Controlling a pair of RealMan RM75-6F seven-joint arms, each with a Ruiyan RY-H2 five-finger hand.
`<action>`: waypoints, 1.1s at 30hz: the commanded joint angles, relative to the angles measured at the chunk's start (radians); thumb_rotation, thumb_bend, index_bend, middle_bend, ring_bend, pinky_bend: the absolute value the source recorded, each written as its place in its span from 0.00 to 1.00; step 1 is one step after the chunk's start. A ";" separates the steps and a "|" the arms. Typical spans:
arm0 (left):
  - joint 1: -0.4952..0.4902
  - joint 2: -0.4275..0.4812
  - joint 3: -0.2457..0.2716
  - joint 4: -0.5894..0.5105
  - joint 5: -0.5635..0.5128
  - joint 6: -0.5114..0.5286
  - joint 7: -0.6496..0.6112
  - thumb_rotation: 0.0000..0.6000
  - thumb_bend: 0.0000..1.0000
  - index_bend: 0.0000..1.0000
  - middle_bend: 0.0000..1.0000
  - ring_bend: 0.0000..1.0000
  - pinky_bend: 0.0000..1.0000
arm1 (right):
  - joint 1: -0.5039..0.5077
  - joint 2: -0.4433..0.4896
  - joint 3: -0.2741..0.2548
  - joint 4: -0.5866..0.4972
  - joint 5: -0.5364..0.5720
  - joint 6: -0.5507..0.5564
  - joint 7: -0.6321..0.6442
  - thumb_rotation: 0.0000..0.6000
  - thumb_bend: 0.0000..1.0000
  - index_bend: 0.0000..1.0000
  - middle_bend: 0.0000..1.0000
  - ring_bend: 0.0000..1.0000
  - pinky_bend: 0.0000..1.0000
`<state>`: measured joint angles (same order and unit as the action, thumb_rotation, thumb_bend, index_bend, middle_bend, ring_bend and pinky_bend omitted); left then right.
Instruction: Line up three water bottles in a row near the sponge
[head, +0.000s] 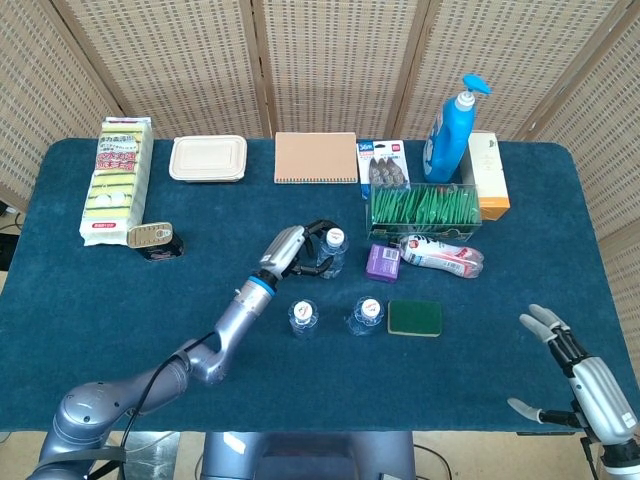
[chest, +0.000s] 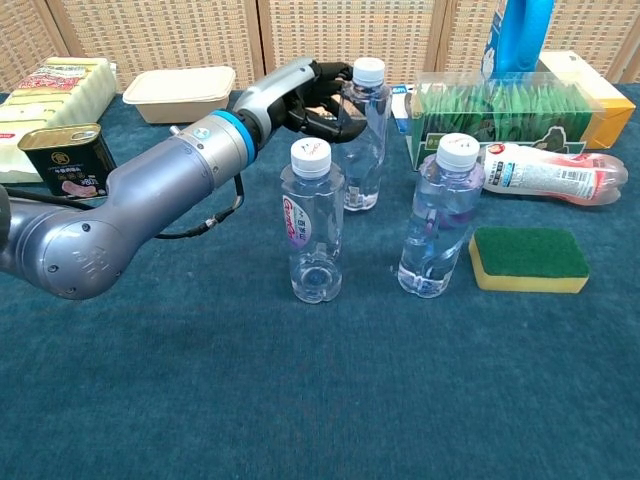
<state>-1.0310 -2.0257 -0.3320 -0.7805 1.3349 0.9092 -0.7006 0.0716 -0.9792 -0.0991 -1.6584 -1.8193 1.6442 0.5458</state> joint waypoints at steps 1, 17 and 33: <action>0.013 0.016 -0.005 -0.026 -0.005 0.014 0.011 1.00 0.48 0.53 0.49 0.41 0.54 | -0.001 0.000 -0.001 -0.001 -0.004 0.002 -0.002 1.00 0.00 0.10 0.04 0.00 0.21; 0.167 0.241 0.075 -0.240 0.080 0.164 -0.022 1.00 0.47 0.53 0.49 0.41 0.54 | -0.001 -0.003 -0.011 -0.011 -0.030 0.006 -0.024 1.00 0.00 0.10 0.04 0.00 0.21; 0.410 0.486 0.354 -0.379 0.340 0.448 -0.144 1.00 0.45 0.53 0.49 0.41 0.54 | -0.002 -0.006 -0.032 -0.032 -0.082 0.012 -0.065 1.00 0.00 0.11 0.04 0.00 0.21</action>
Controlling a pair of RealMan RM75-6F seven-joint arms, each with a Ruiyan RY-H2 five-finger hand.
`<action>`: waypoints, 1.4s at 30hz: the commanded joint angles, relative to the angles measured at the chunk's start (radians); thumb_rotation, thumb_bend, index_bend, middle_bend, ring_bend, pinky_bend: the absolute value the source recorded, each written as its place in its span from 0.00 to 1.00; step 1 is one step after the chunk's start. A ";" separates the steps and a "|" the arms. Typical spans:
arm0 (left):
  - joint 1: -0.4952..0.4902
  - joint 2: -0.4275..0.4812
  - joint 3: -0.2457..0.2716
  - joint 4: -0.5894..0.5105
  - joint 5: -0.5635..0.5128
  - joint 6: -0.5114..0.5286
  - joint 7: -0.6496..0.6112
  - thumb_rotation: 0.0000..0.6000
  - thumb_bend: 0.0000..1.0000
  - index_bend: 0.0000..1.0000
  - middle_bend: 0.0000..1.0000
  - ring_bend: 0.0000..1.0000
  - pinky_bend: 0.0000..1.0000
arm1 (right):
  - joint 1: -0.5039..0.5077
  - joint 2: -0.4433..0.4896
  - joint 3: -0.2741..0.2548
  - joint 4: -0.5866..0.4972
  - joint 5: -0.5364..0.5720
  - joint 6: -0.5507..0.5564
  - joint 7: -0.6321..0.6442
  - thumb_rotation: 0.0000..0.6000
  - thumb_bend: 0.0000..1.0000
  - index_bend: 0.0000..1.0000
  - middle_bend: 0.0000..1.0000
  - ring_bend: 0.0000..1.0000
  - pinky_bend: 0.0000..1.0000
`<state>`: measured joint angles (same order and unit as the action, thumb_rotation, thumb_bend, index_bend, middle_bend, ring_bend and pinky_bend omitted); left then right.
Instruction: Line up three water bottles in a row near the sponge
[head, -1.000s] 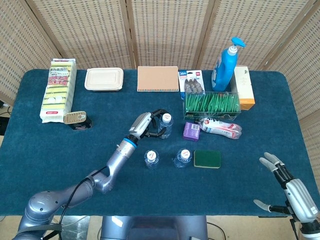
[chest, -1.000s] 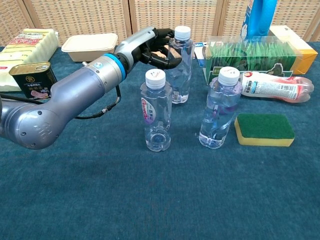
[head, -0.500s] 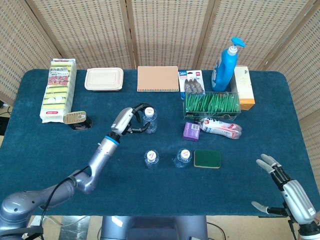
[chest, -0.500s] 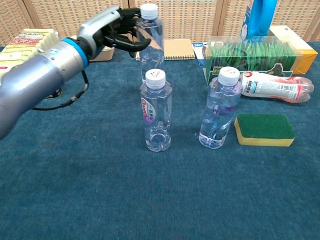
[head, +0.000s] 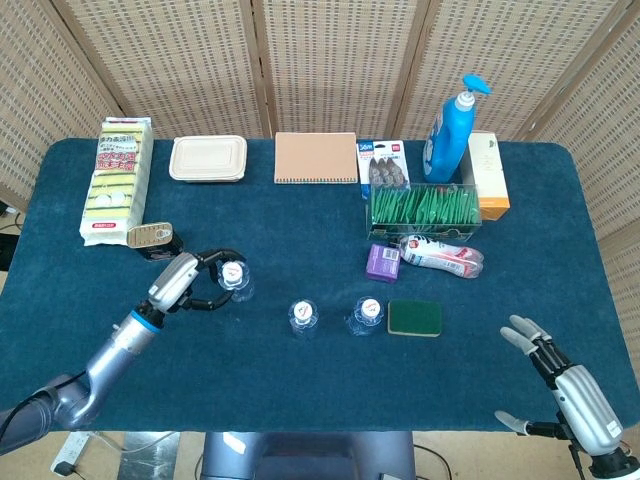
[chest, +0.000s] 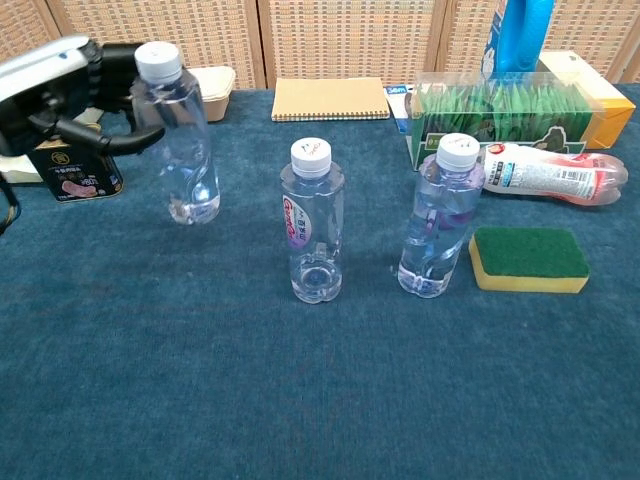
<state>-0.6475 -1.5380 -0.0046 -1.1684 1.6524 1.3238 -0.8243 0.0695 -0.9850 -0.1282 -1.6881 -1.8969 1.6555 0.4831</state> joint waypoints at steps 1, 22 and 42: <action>0.039 -0.012 0.042 0.017 0.031 0.044 -0.036 1.00 0.45 0.53 0.49 0.41 0.54 | 0.000 0.000 -0.005 -0.004 -0.011 0.003 -0.005 1.00 0.00 0.11 0.04 0.00 0.21; 0.097 -0.229 0.077 0.229 0.048 0.092 -0.221 1.00 0.44 0.53 0.49 0.41 0.54 | 0.002 0.003 -0.012 0.003 -0.012 0.013 0.007 1.00 0.00 0.11 0.04 0.00 0.21; 0.079 -0.294 0.075 0.293 0.064 0.079 -0.108 1.00 0.43 0.53 0.49 0.41 0.52 | -0.009 -0.003 0.003 0.005 0.015 0.032 -0.028 1.00 0.00 0.11 0.04 0.00 0.11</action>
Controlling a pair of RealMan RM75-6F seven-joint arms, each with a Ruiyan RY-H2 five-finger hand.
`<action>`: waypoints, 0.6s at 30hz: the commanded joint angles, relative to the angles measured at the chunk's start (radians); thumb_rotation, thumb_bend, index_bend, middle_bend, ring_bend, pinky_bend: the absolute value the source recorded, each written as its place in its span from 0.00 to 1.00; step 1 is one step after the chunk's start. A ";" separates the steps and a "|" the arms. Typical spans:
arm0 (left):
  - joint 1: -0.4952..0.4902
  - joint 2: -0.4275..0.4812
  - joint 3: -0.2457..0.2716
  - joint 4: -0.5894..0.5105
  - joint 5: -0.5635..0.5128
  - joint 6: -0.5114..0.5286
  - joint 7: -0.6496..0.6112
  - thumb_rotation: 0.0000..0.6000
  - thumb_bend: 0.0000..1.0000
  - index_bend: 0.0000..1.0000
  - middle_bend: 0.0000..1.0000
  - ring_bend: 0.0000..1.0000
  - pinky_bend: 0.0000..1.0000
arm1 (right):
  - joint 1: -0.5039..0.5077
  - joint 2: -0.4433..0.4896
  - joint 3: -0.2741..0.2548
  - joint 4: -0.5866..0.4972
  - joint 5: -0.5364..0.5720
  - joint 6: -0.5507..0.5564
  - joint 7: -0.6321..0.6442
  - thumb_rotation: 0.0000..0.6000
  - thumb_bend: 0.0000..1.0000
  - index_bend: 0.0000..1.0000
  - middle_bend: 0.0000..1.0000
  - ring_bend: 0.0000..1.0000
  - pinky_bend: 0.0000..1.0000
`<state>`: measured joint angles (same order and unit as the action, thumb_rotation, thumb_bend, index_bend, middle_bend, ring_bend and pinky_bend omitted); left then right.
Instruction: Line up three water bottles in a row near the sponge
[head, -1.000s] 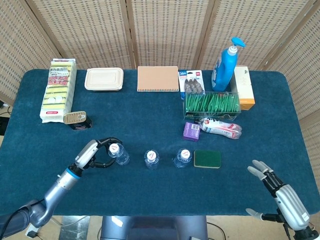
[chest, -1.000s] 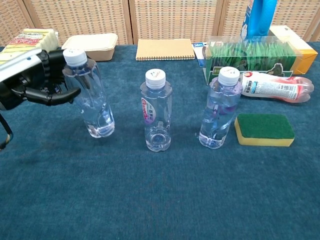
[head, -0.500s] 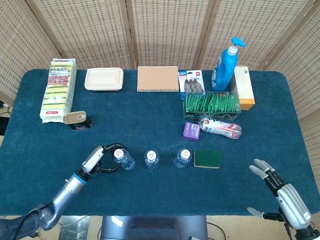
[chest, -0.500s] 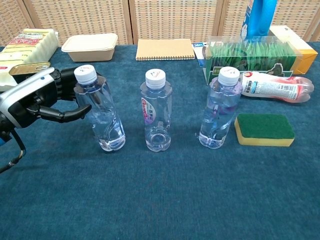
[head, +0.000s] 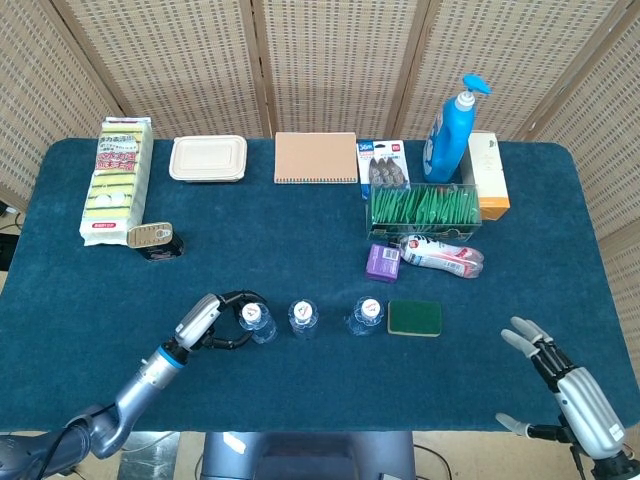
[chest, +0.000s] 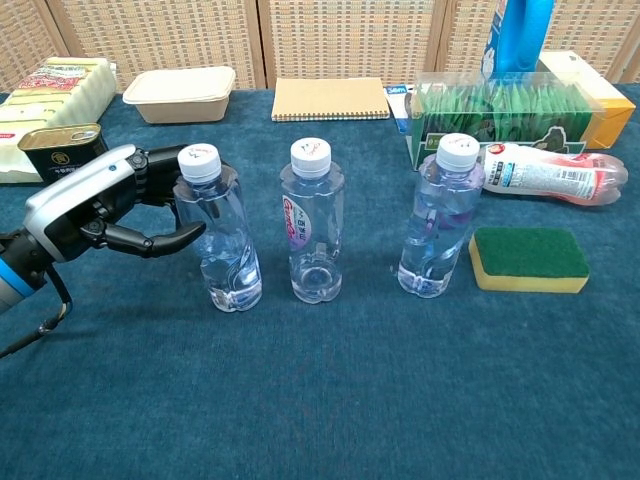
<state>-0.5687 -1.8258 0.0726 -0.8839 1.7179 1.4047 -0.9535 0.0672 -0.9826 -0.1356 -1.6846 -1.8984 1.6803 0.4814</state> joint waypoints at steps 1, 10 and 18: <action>0.000 -0.007 -0.003 0.011 -0.001 0.000 0.030 1.00 0.43 0.53 0.49 0.40 0.52 | -0.012 -0.011 0.019 0.001 0.029 0.010 -0.052 1.00 0.00 0.11 0.04 0.00 0.10; -0.005 -0.015 0.014 0.033 0.008 -0.016 0.055 1.00 0.38 0.31 0.31 0.18 0.39 | -0.025 -0.020 0.031 -0.012 0.051 0.011 -0.100 1.00 0.00 0.11 0.04 0.00 0.10; -0.006 -0.006 0.028 0.045 0.022 -0.004 0.048 1.00 0.24 0.01 0.14 0.07 0.28 | -0.024 -0.013 0.027 -0.013 0.039 0.010 -0.085 1.00 0.00 0.11 0.04 0.00 0.10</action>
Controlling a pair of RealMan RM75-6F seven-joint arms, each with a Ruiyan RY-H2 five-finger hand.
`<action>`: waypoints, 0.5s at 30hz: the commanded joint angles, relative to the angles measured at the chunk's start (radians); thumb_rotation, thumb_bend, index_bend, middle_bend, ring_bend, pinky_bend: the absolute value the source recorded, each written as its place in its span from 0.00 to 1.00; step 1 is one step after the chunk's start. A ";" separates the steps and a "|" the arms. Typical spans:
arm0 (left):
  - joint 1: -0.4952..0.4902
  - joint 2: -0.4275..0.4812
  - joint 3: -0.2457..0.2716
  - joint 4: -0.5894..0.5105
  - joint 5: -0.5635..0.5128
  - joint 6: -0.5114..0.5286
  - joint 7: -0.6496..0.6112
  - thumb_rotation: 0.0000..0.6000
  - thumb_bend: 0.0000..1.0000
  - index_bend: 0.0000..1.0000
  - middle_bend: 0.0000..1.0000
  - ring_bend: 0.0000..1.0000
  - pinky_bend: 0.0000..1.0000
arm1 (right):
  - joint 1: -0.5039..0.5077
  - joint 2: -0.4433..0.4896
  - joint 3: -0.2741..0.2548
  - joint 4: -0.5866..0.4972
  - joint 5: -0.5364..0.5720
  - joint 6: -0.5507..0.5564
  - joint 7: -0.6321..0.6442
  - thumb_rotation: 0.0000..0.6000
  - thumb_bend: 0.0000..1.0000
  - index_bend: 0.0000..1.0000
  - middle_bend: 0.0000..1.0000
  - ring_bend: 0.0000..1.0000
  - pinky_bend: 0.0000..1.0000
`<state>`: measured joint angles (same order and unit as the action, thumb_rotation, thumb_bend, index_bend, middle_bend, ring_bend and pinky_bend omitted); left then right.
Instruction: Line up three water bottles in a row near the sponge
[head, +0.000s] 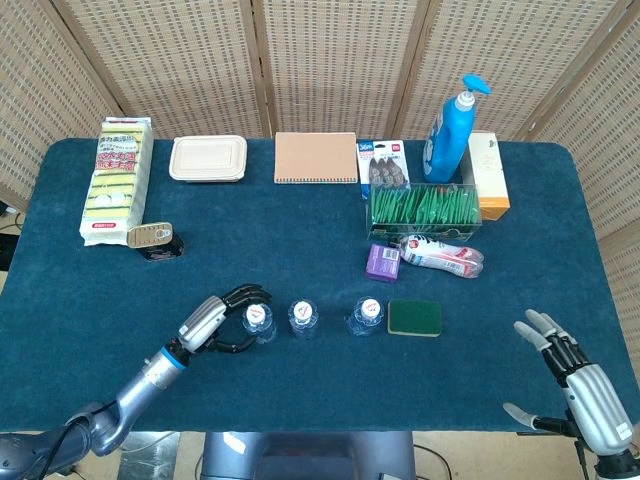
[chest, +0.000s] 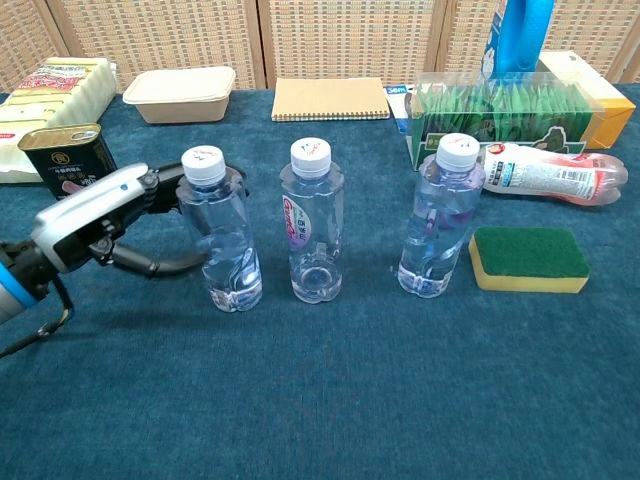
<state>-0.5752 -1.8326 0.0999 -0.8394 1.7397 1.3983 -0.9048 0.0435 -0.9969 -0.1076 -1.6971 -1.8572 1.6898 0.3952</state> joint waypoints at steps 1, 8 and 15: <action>0.001 0.002 0.002 0.000 0.000 0.004 -0.001 1.00 0.24 0.00 0.13 0.06 0.27 | -0.001 0.001 -0.001 0.000 -0.003 0.001 0.002 1.00 0.00 0.11 0.04 0.00 0.10; 0.008 0.005 -0.002 -0.002 -0.003 0.025 -0.015 1.00 0.23 0.00 0.09 0.04 0.24 | -0.003 0.003 -0.001 0.001 -0.006 0.005 0.006 1.00 0.00 0.11 0.04 0.00 0.10; 0.022 0.097 -0.002 -0.079 -0.009 0.061 -0.062 1.00 0.21 0.00 0.03 0.01 0.22 | 0.001 0.002 -0.003 0.000 -0.012 -0.005 0.005 1.00 0.00 0.11 0.04 0.00 0.10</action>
<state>-0.5576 -1.7704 0.0938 -0.8854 1.7321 1.4564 -0.9576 0.0445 -0.9947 -0.1100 -1.6969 -1.8685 1.6849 0.4005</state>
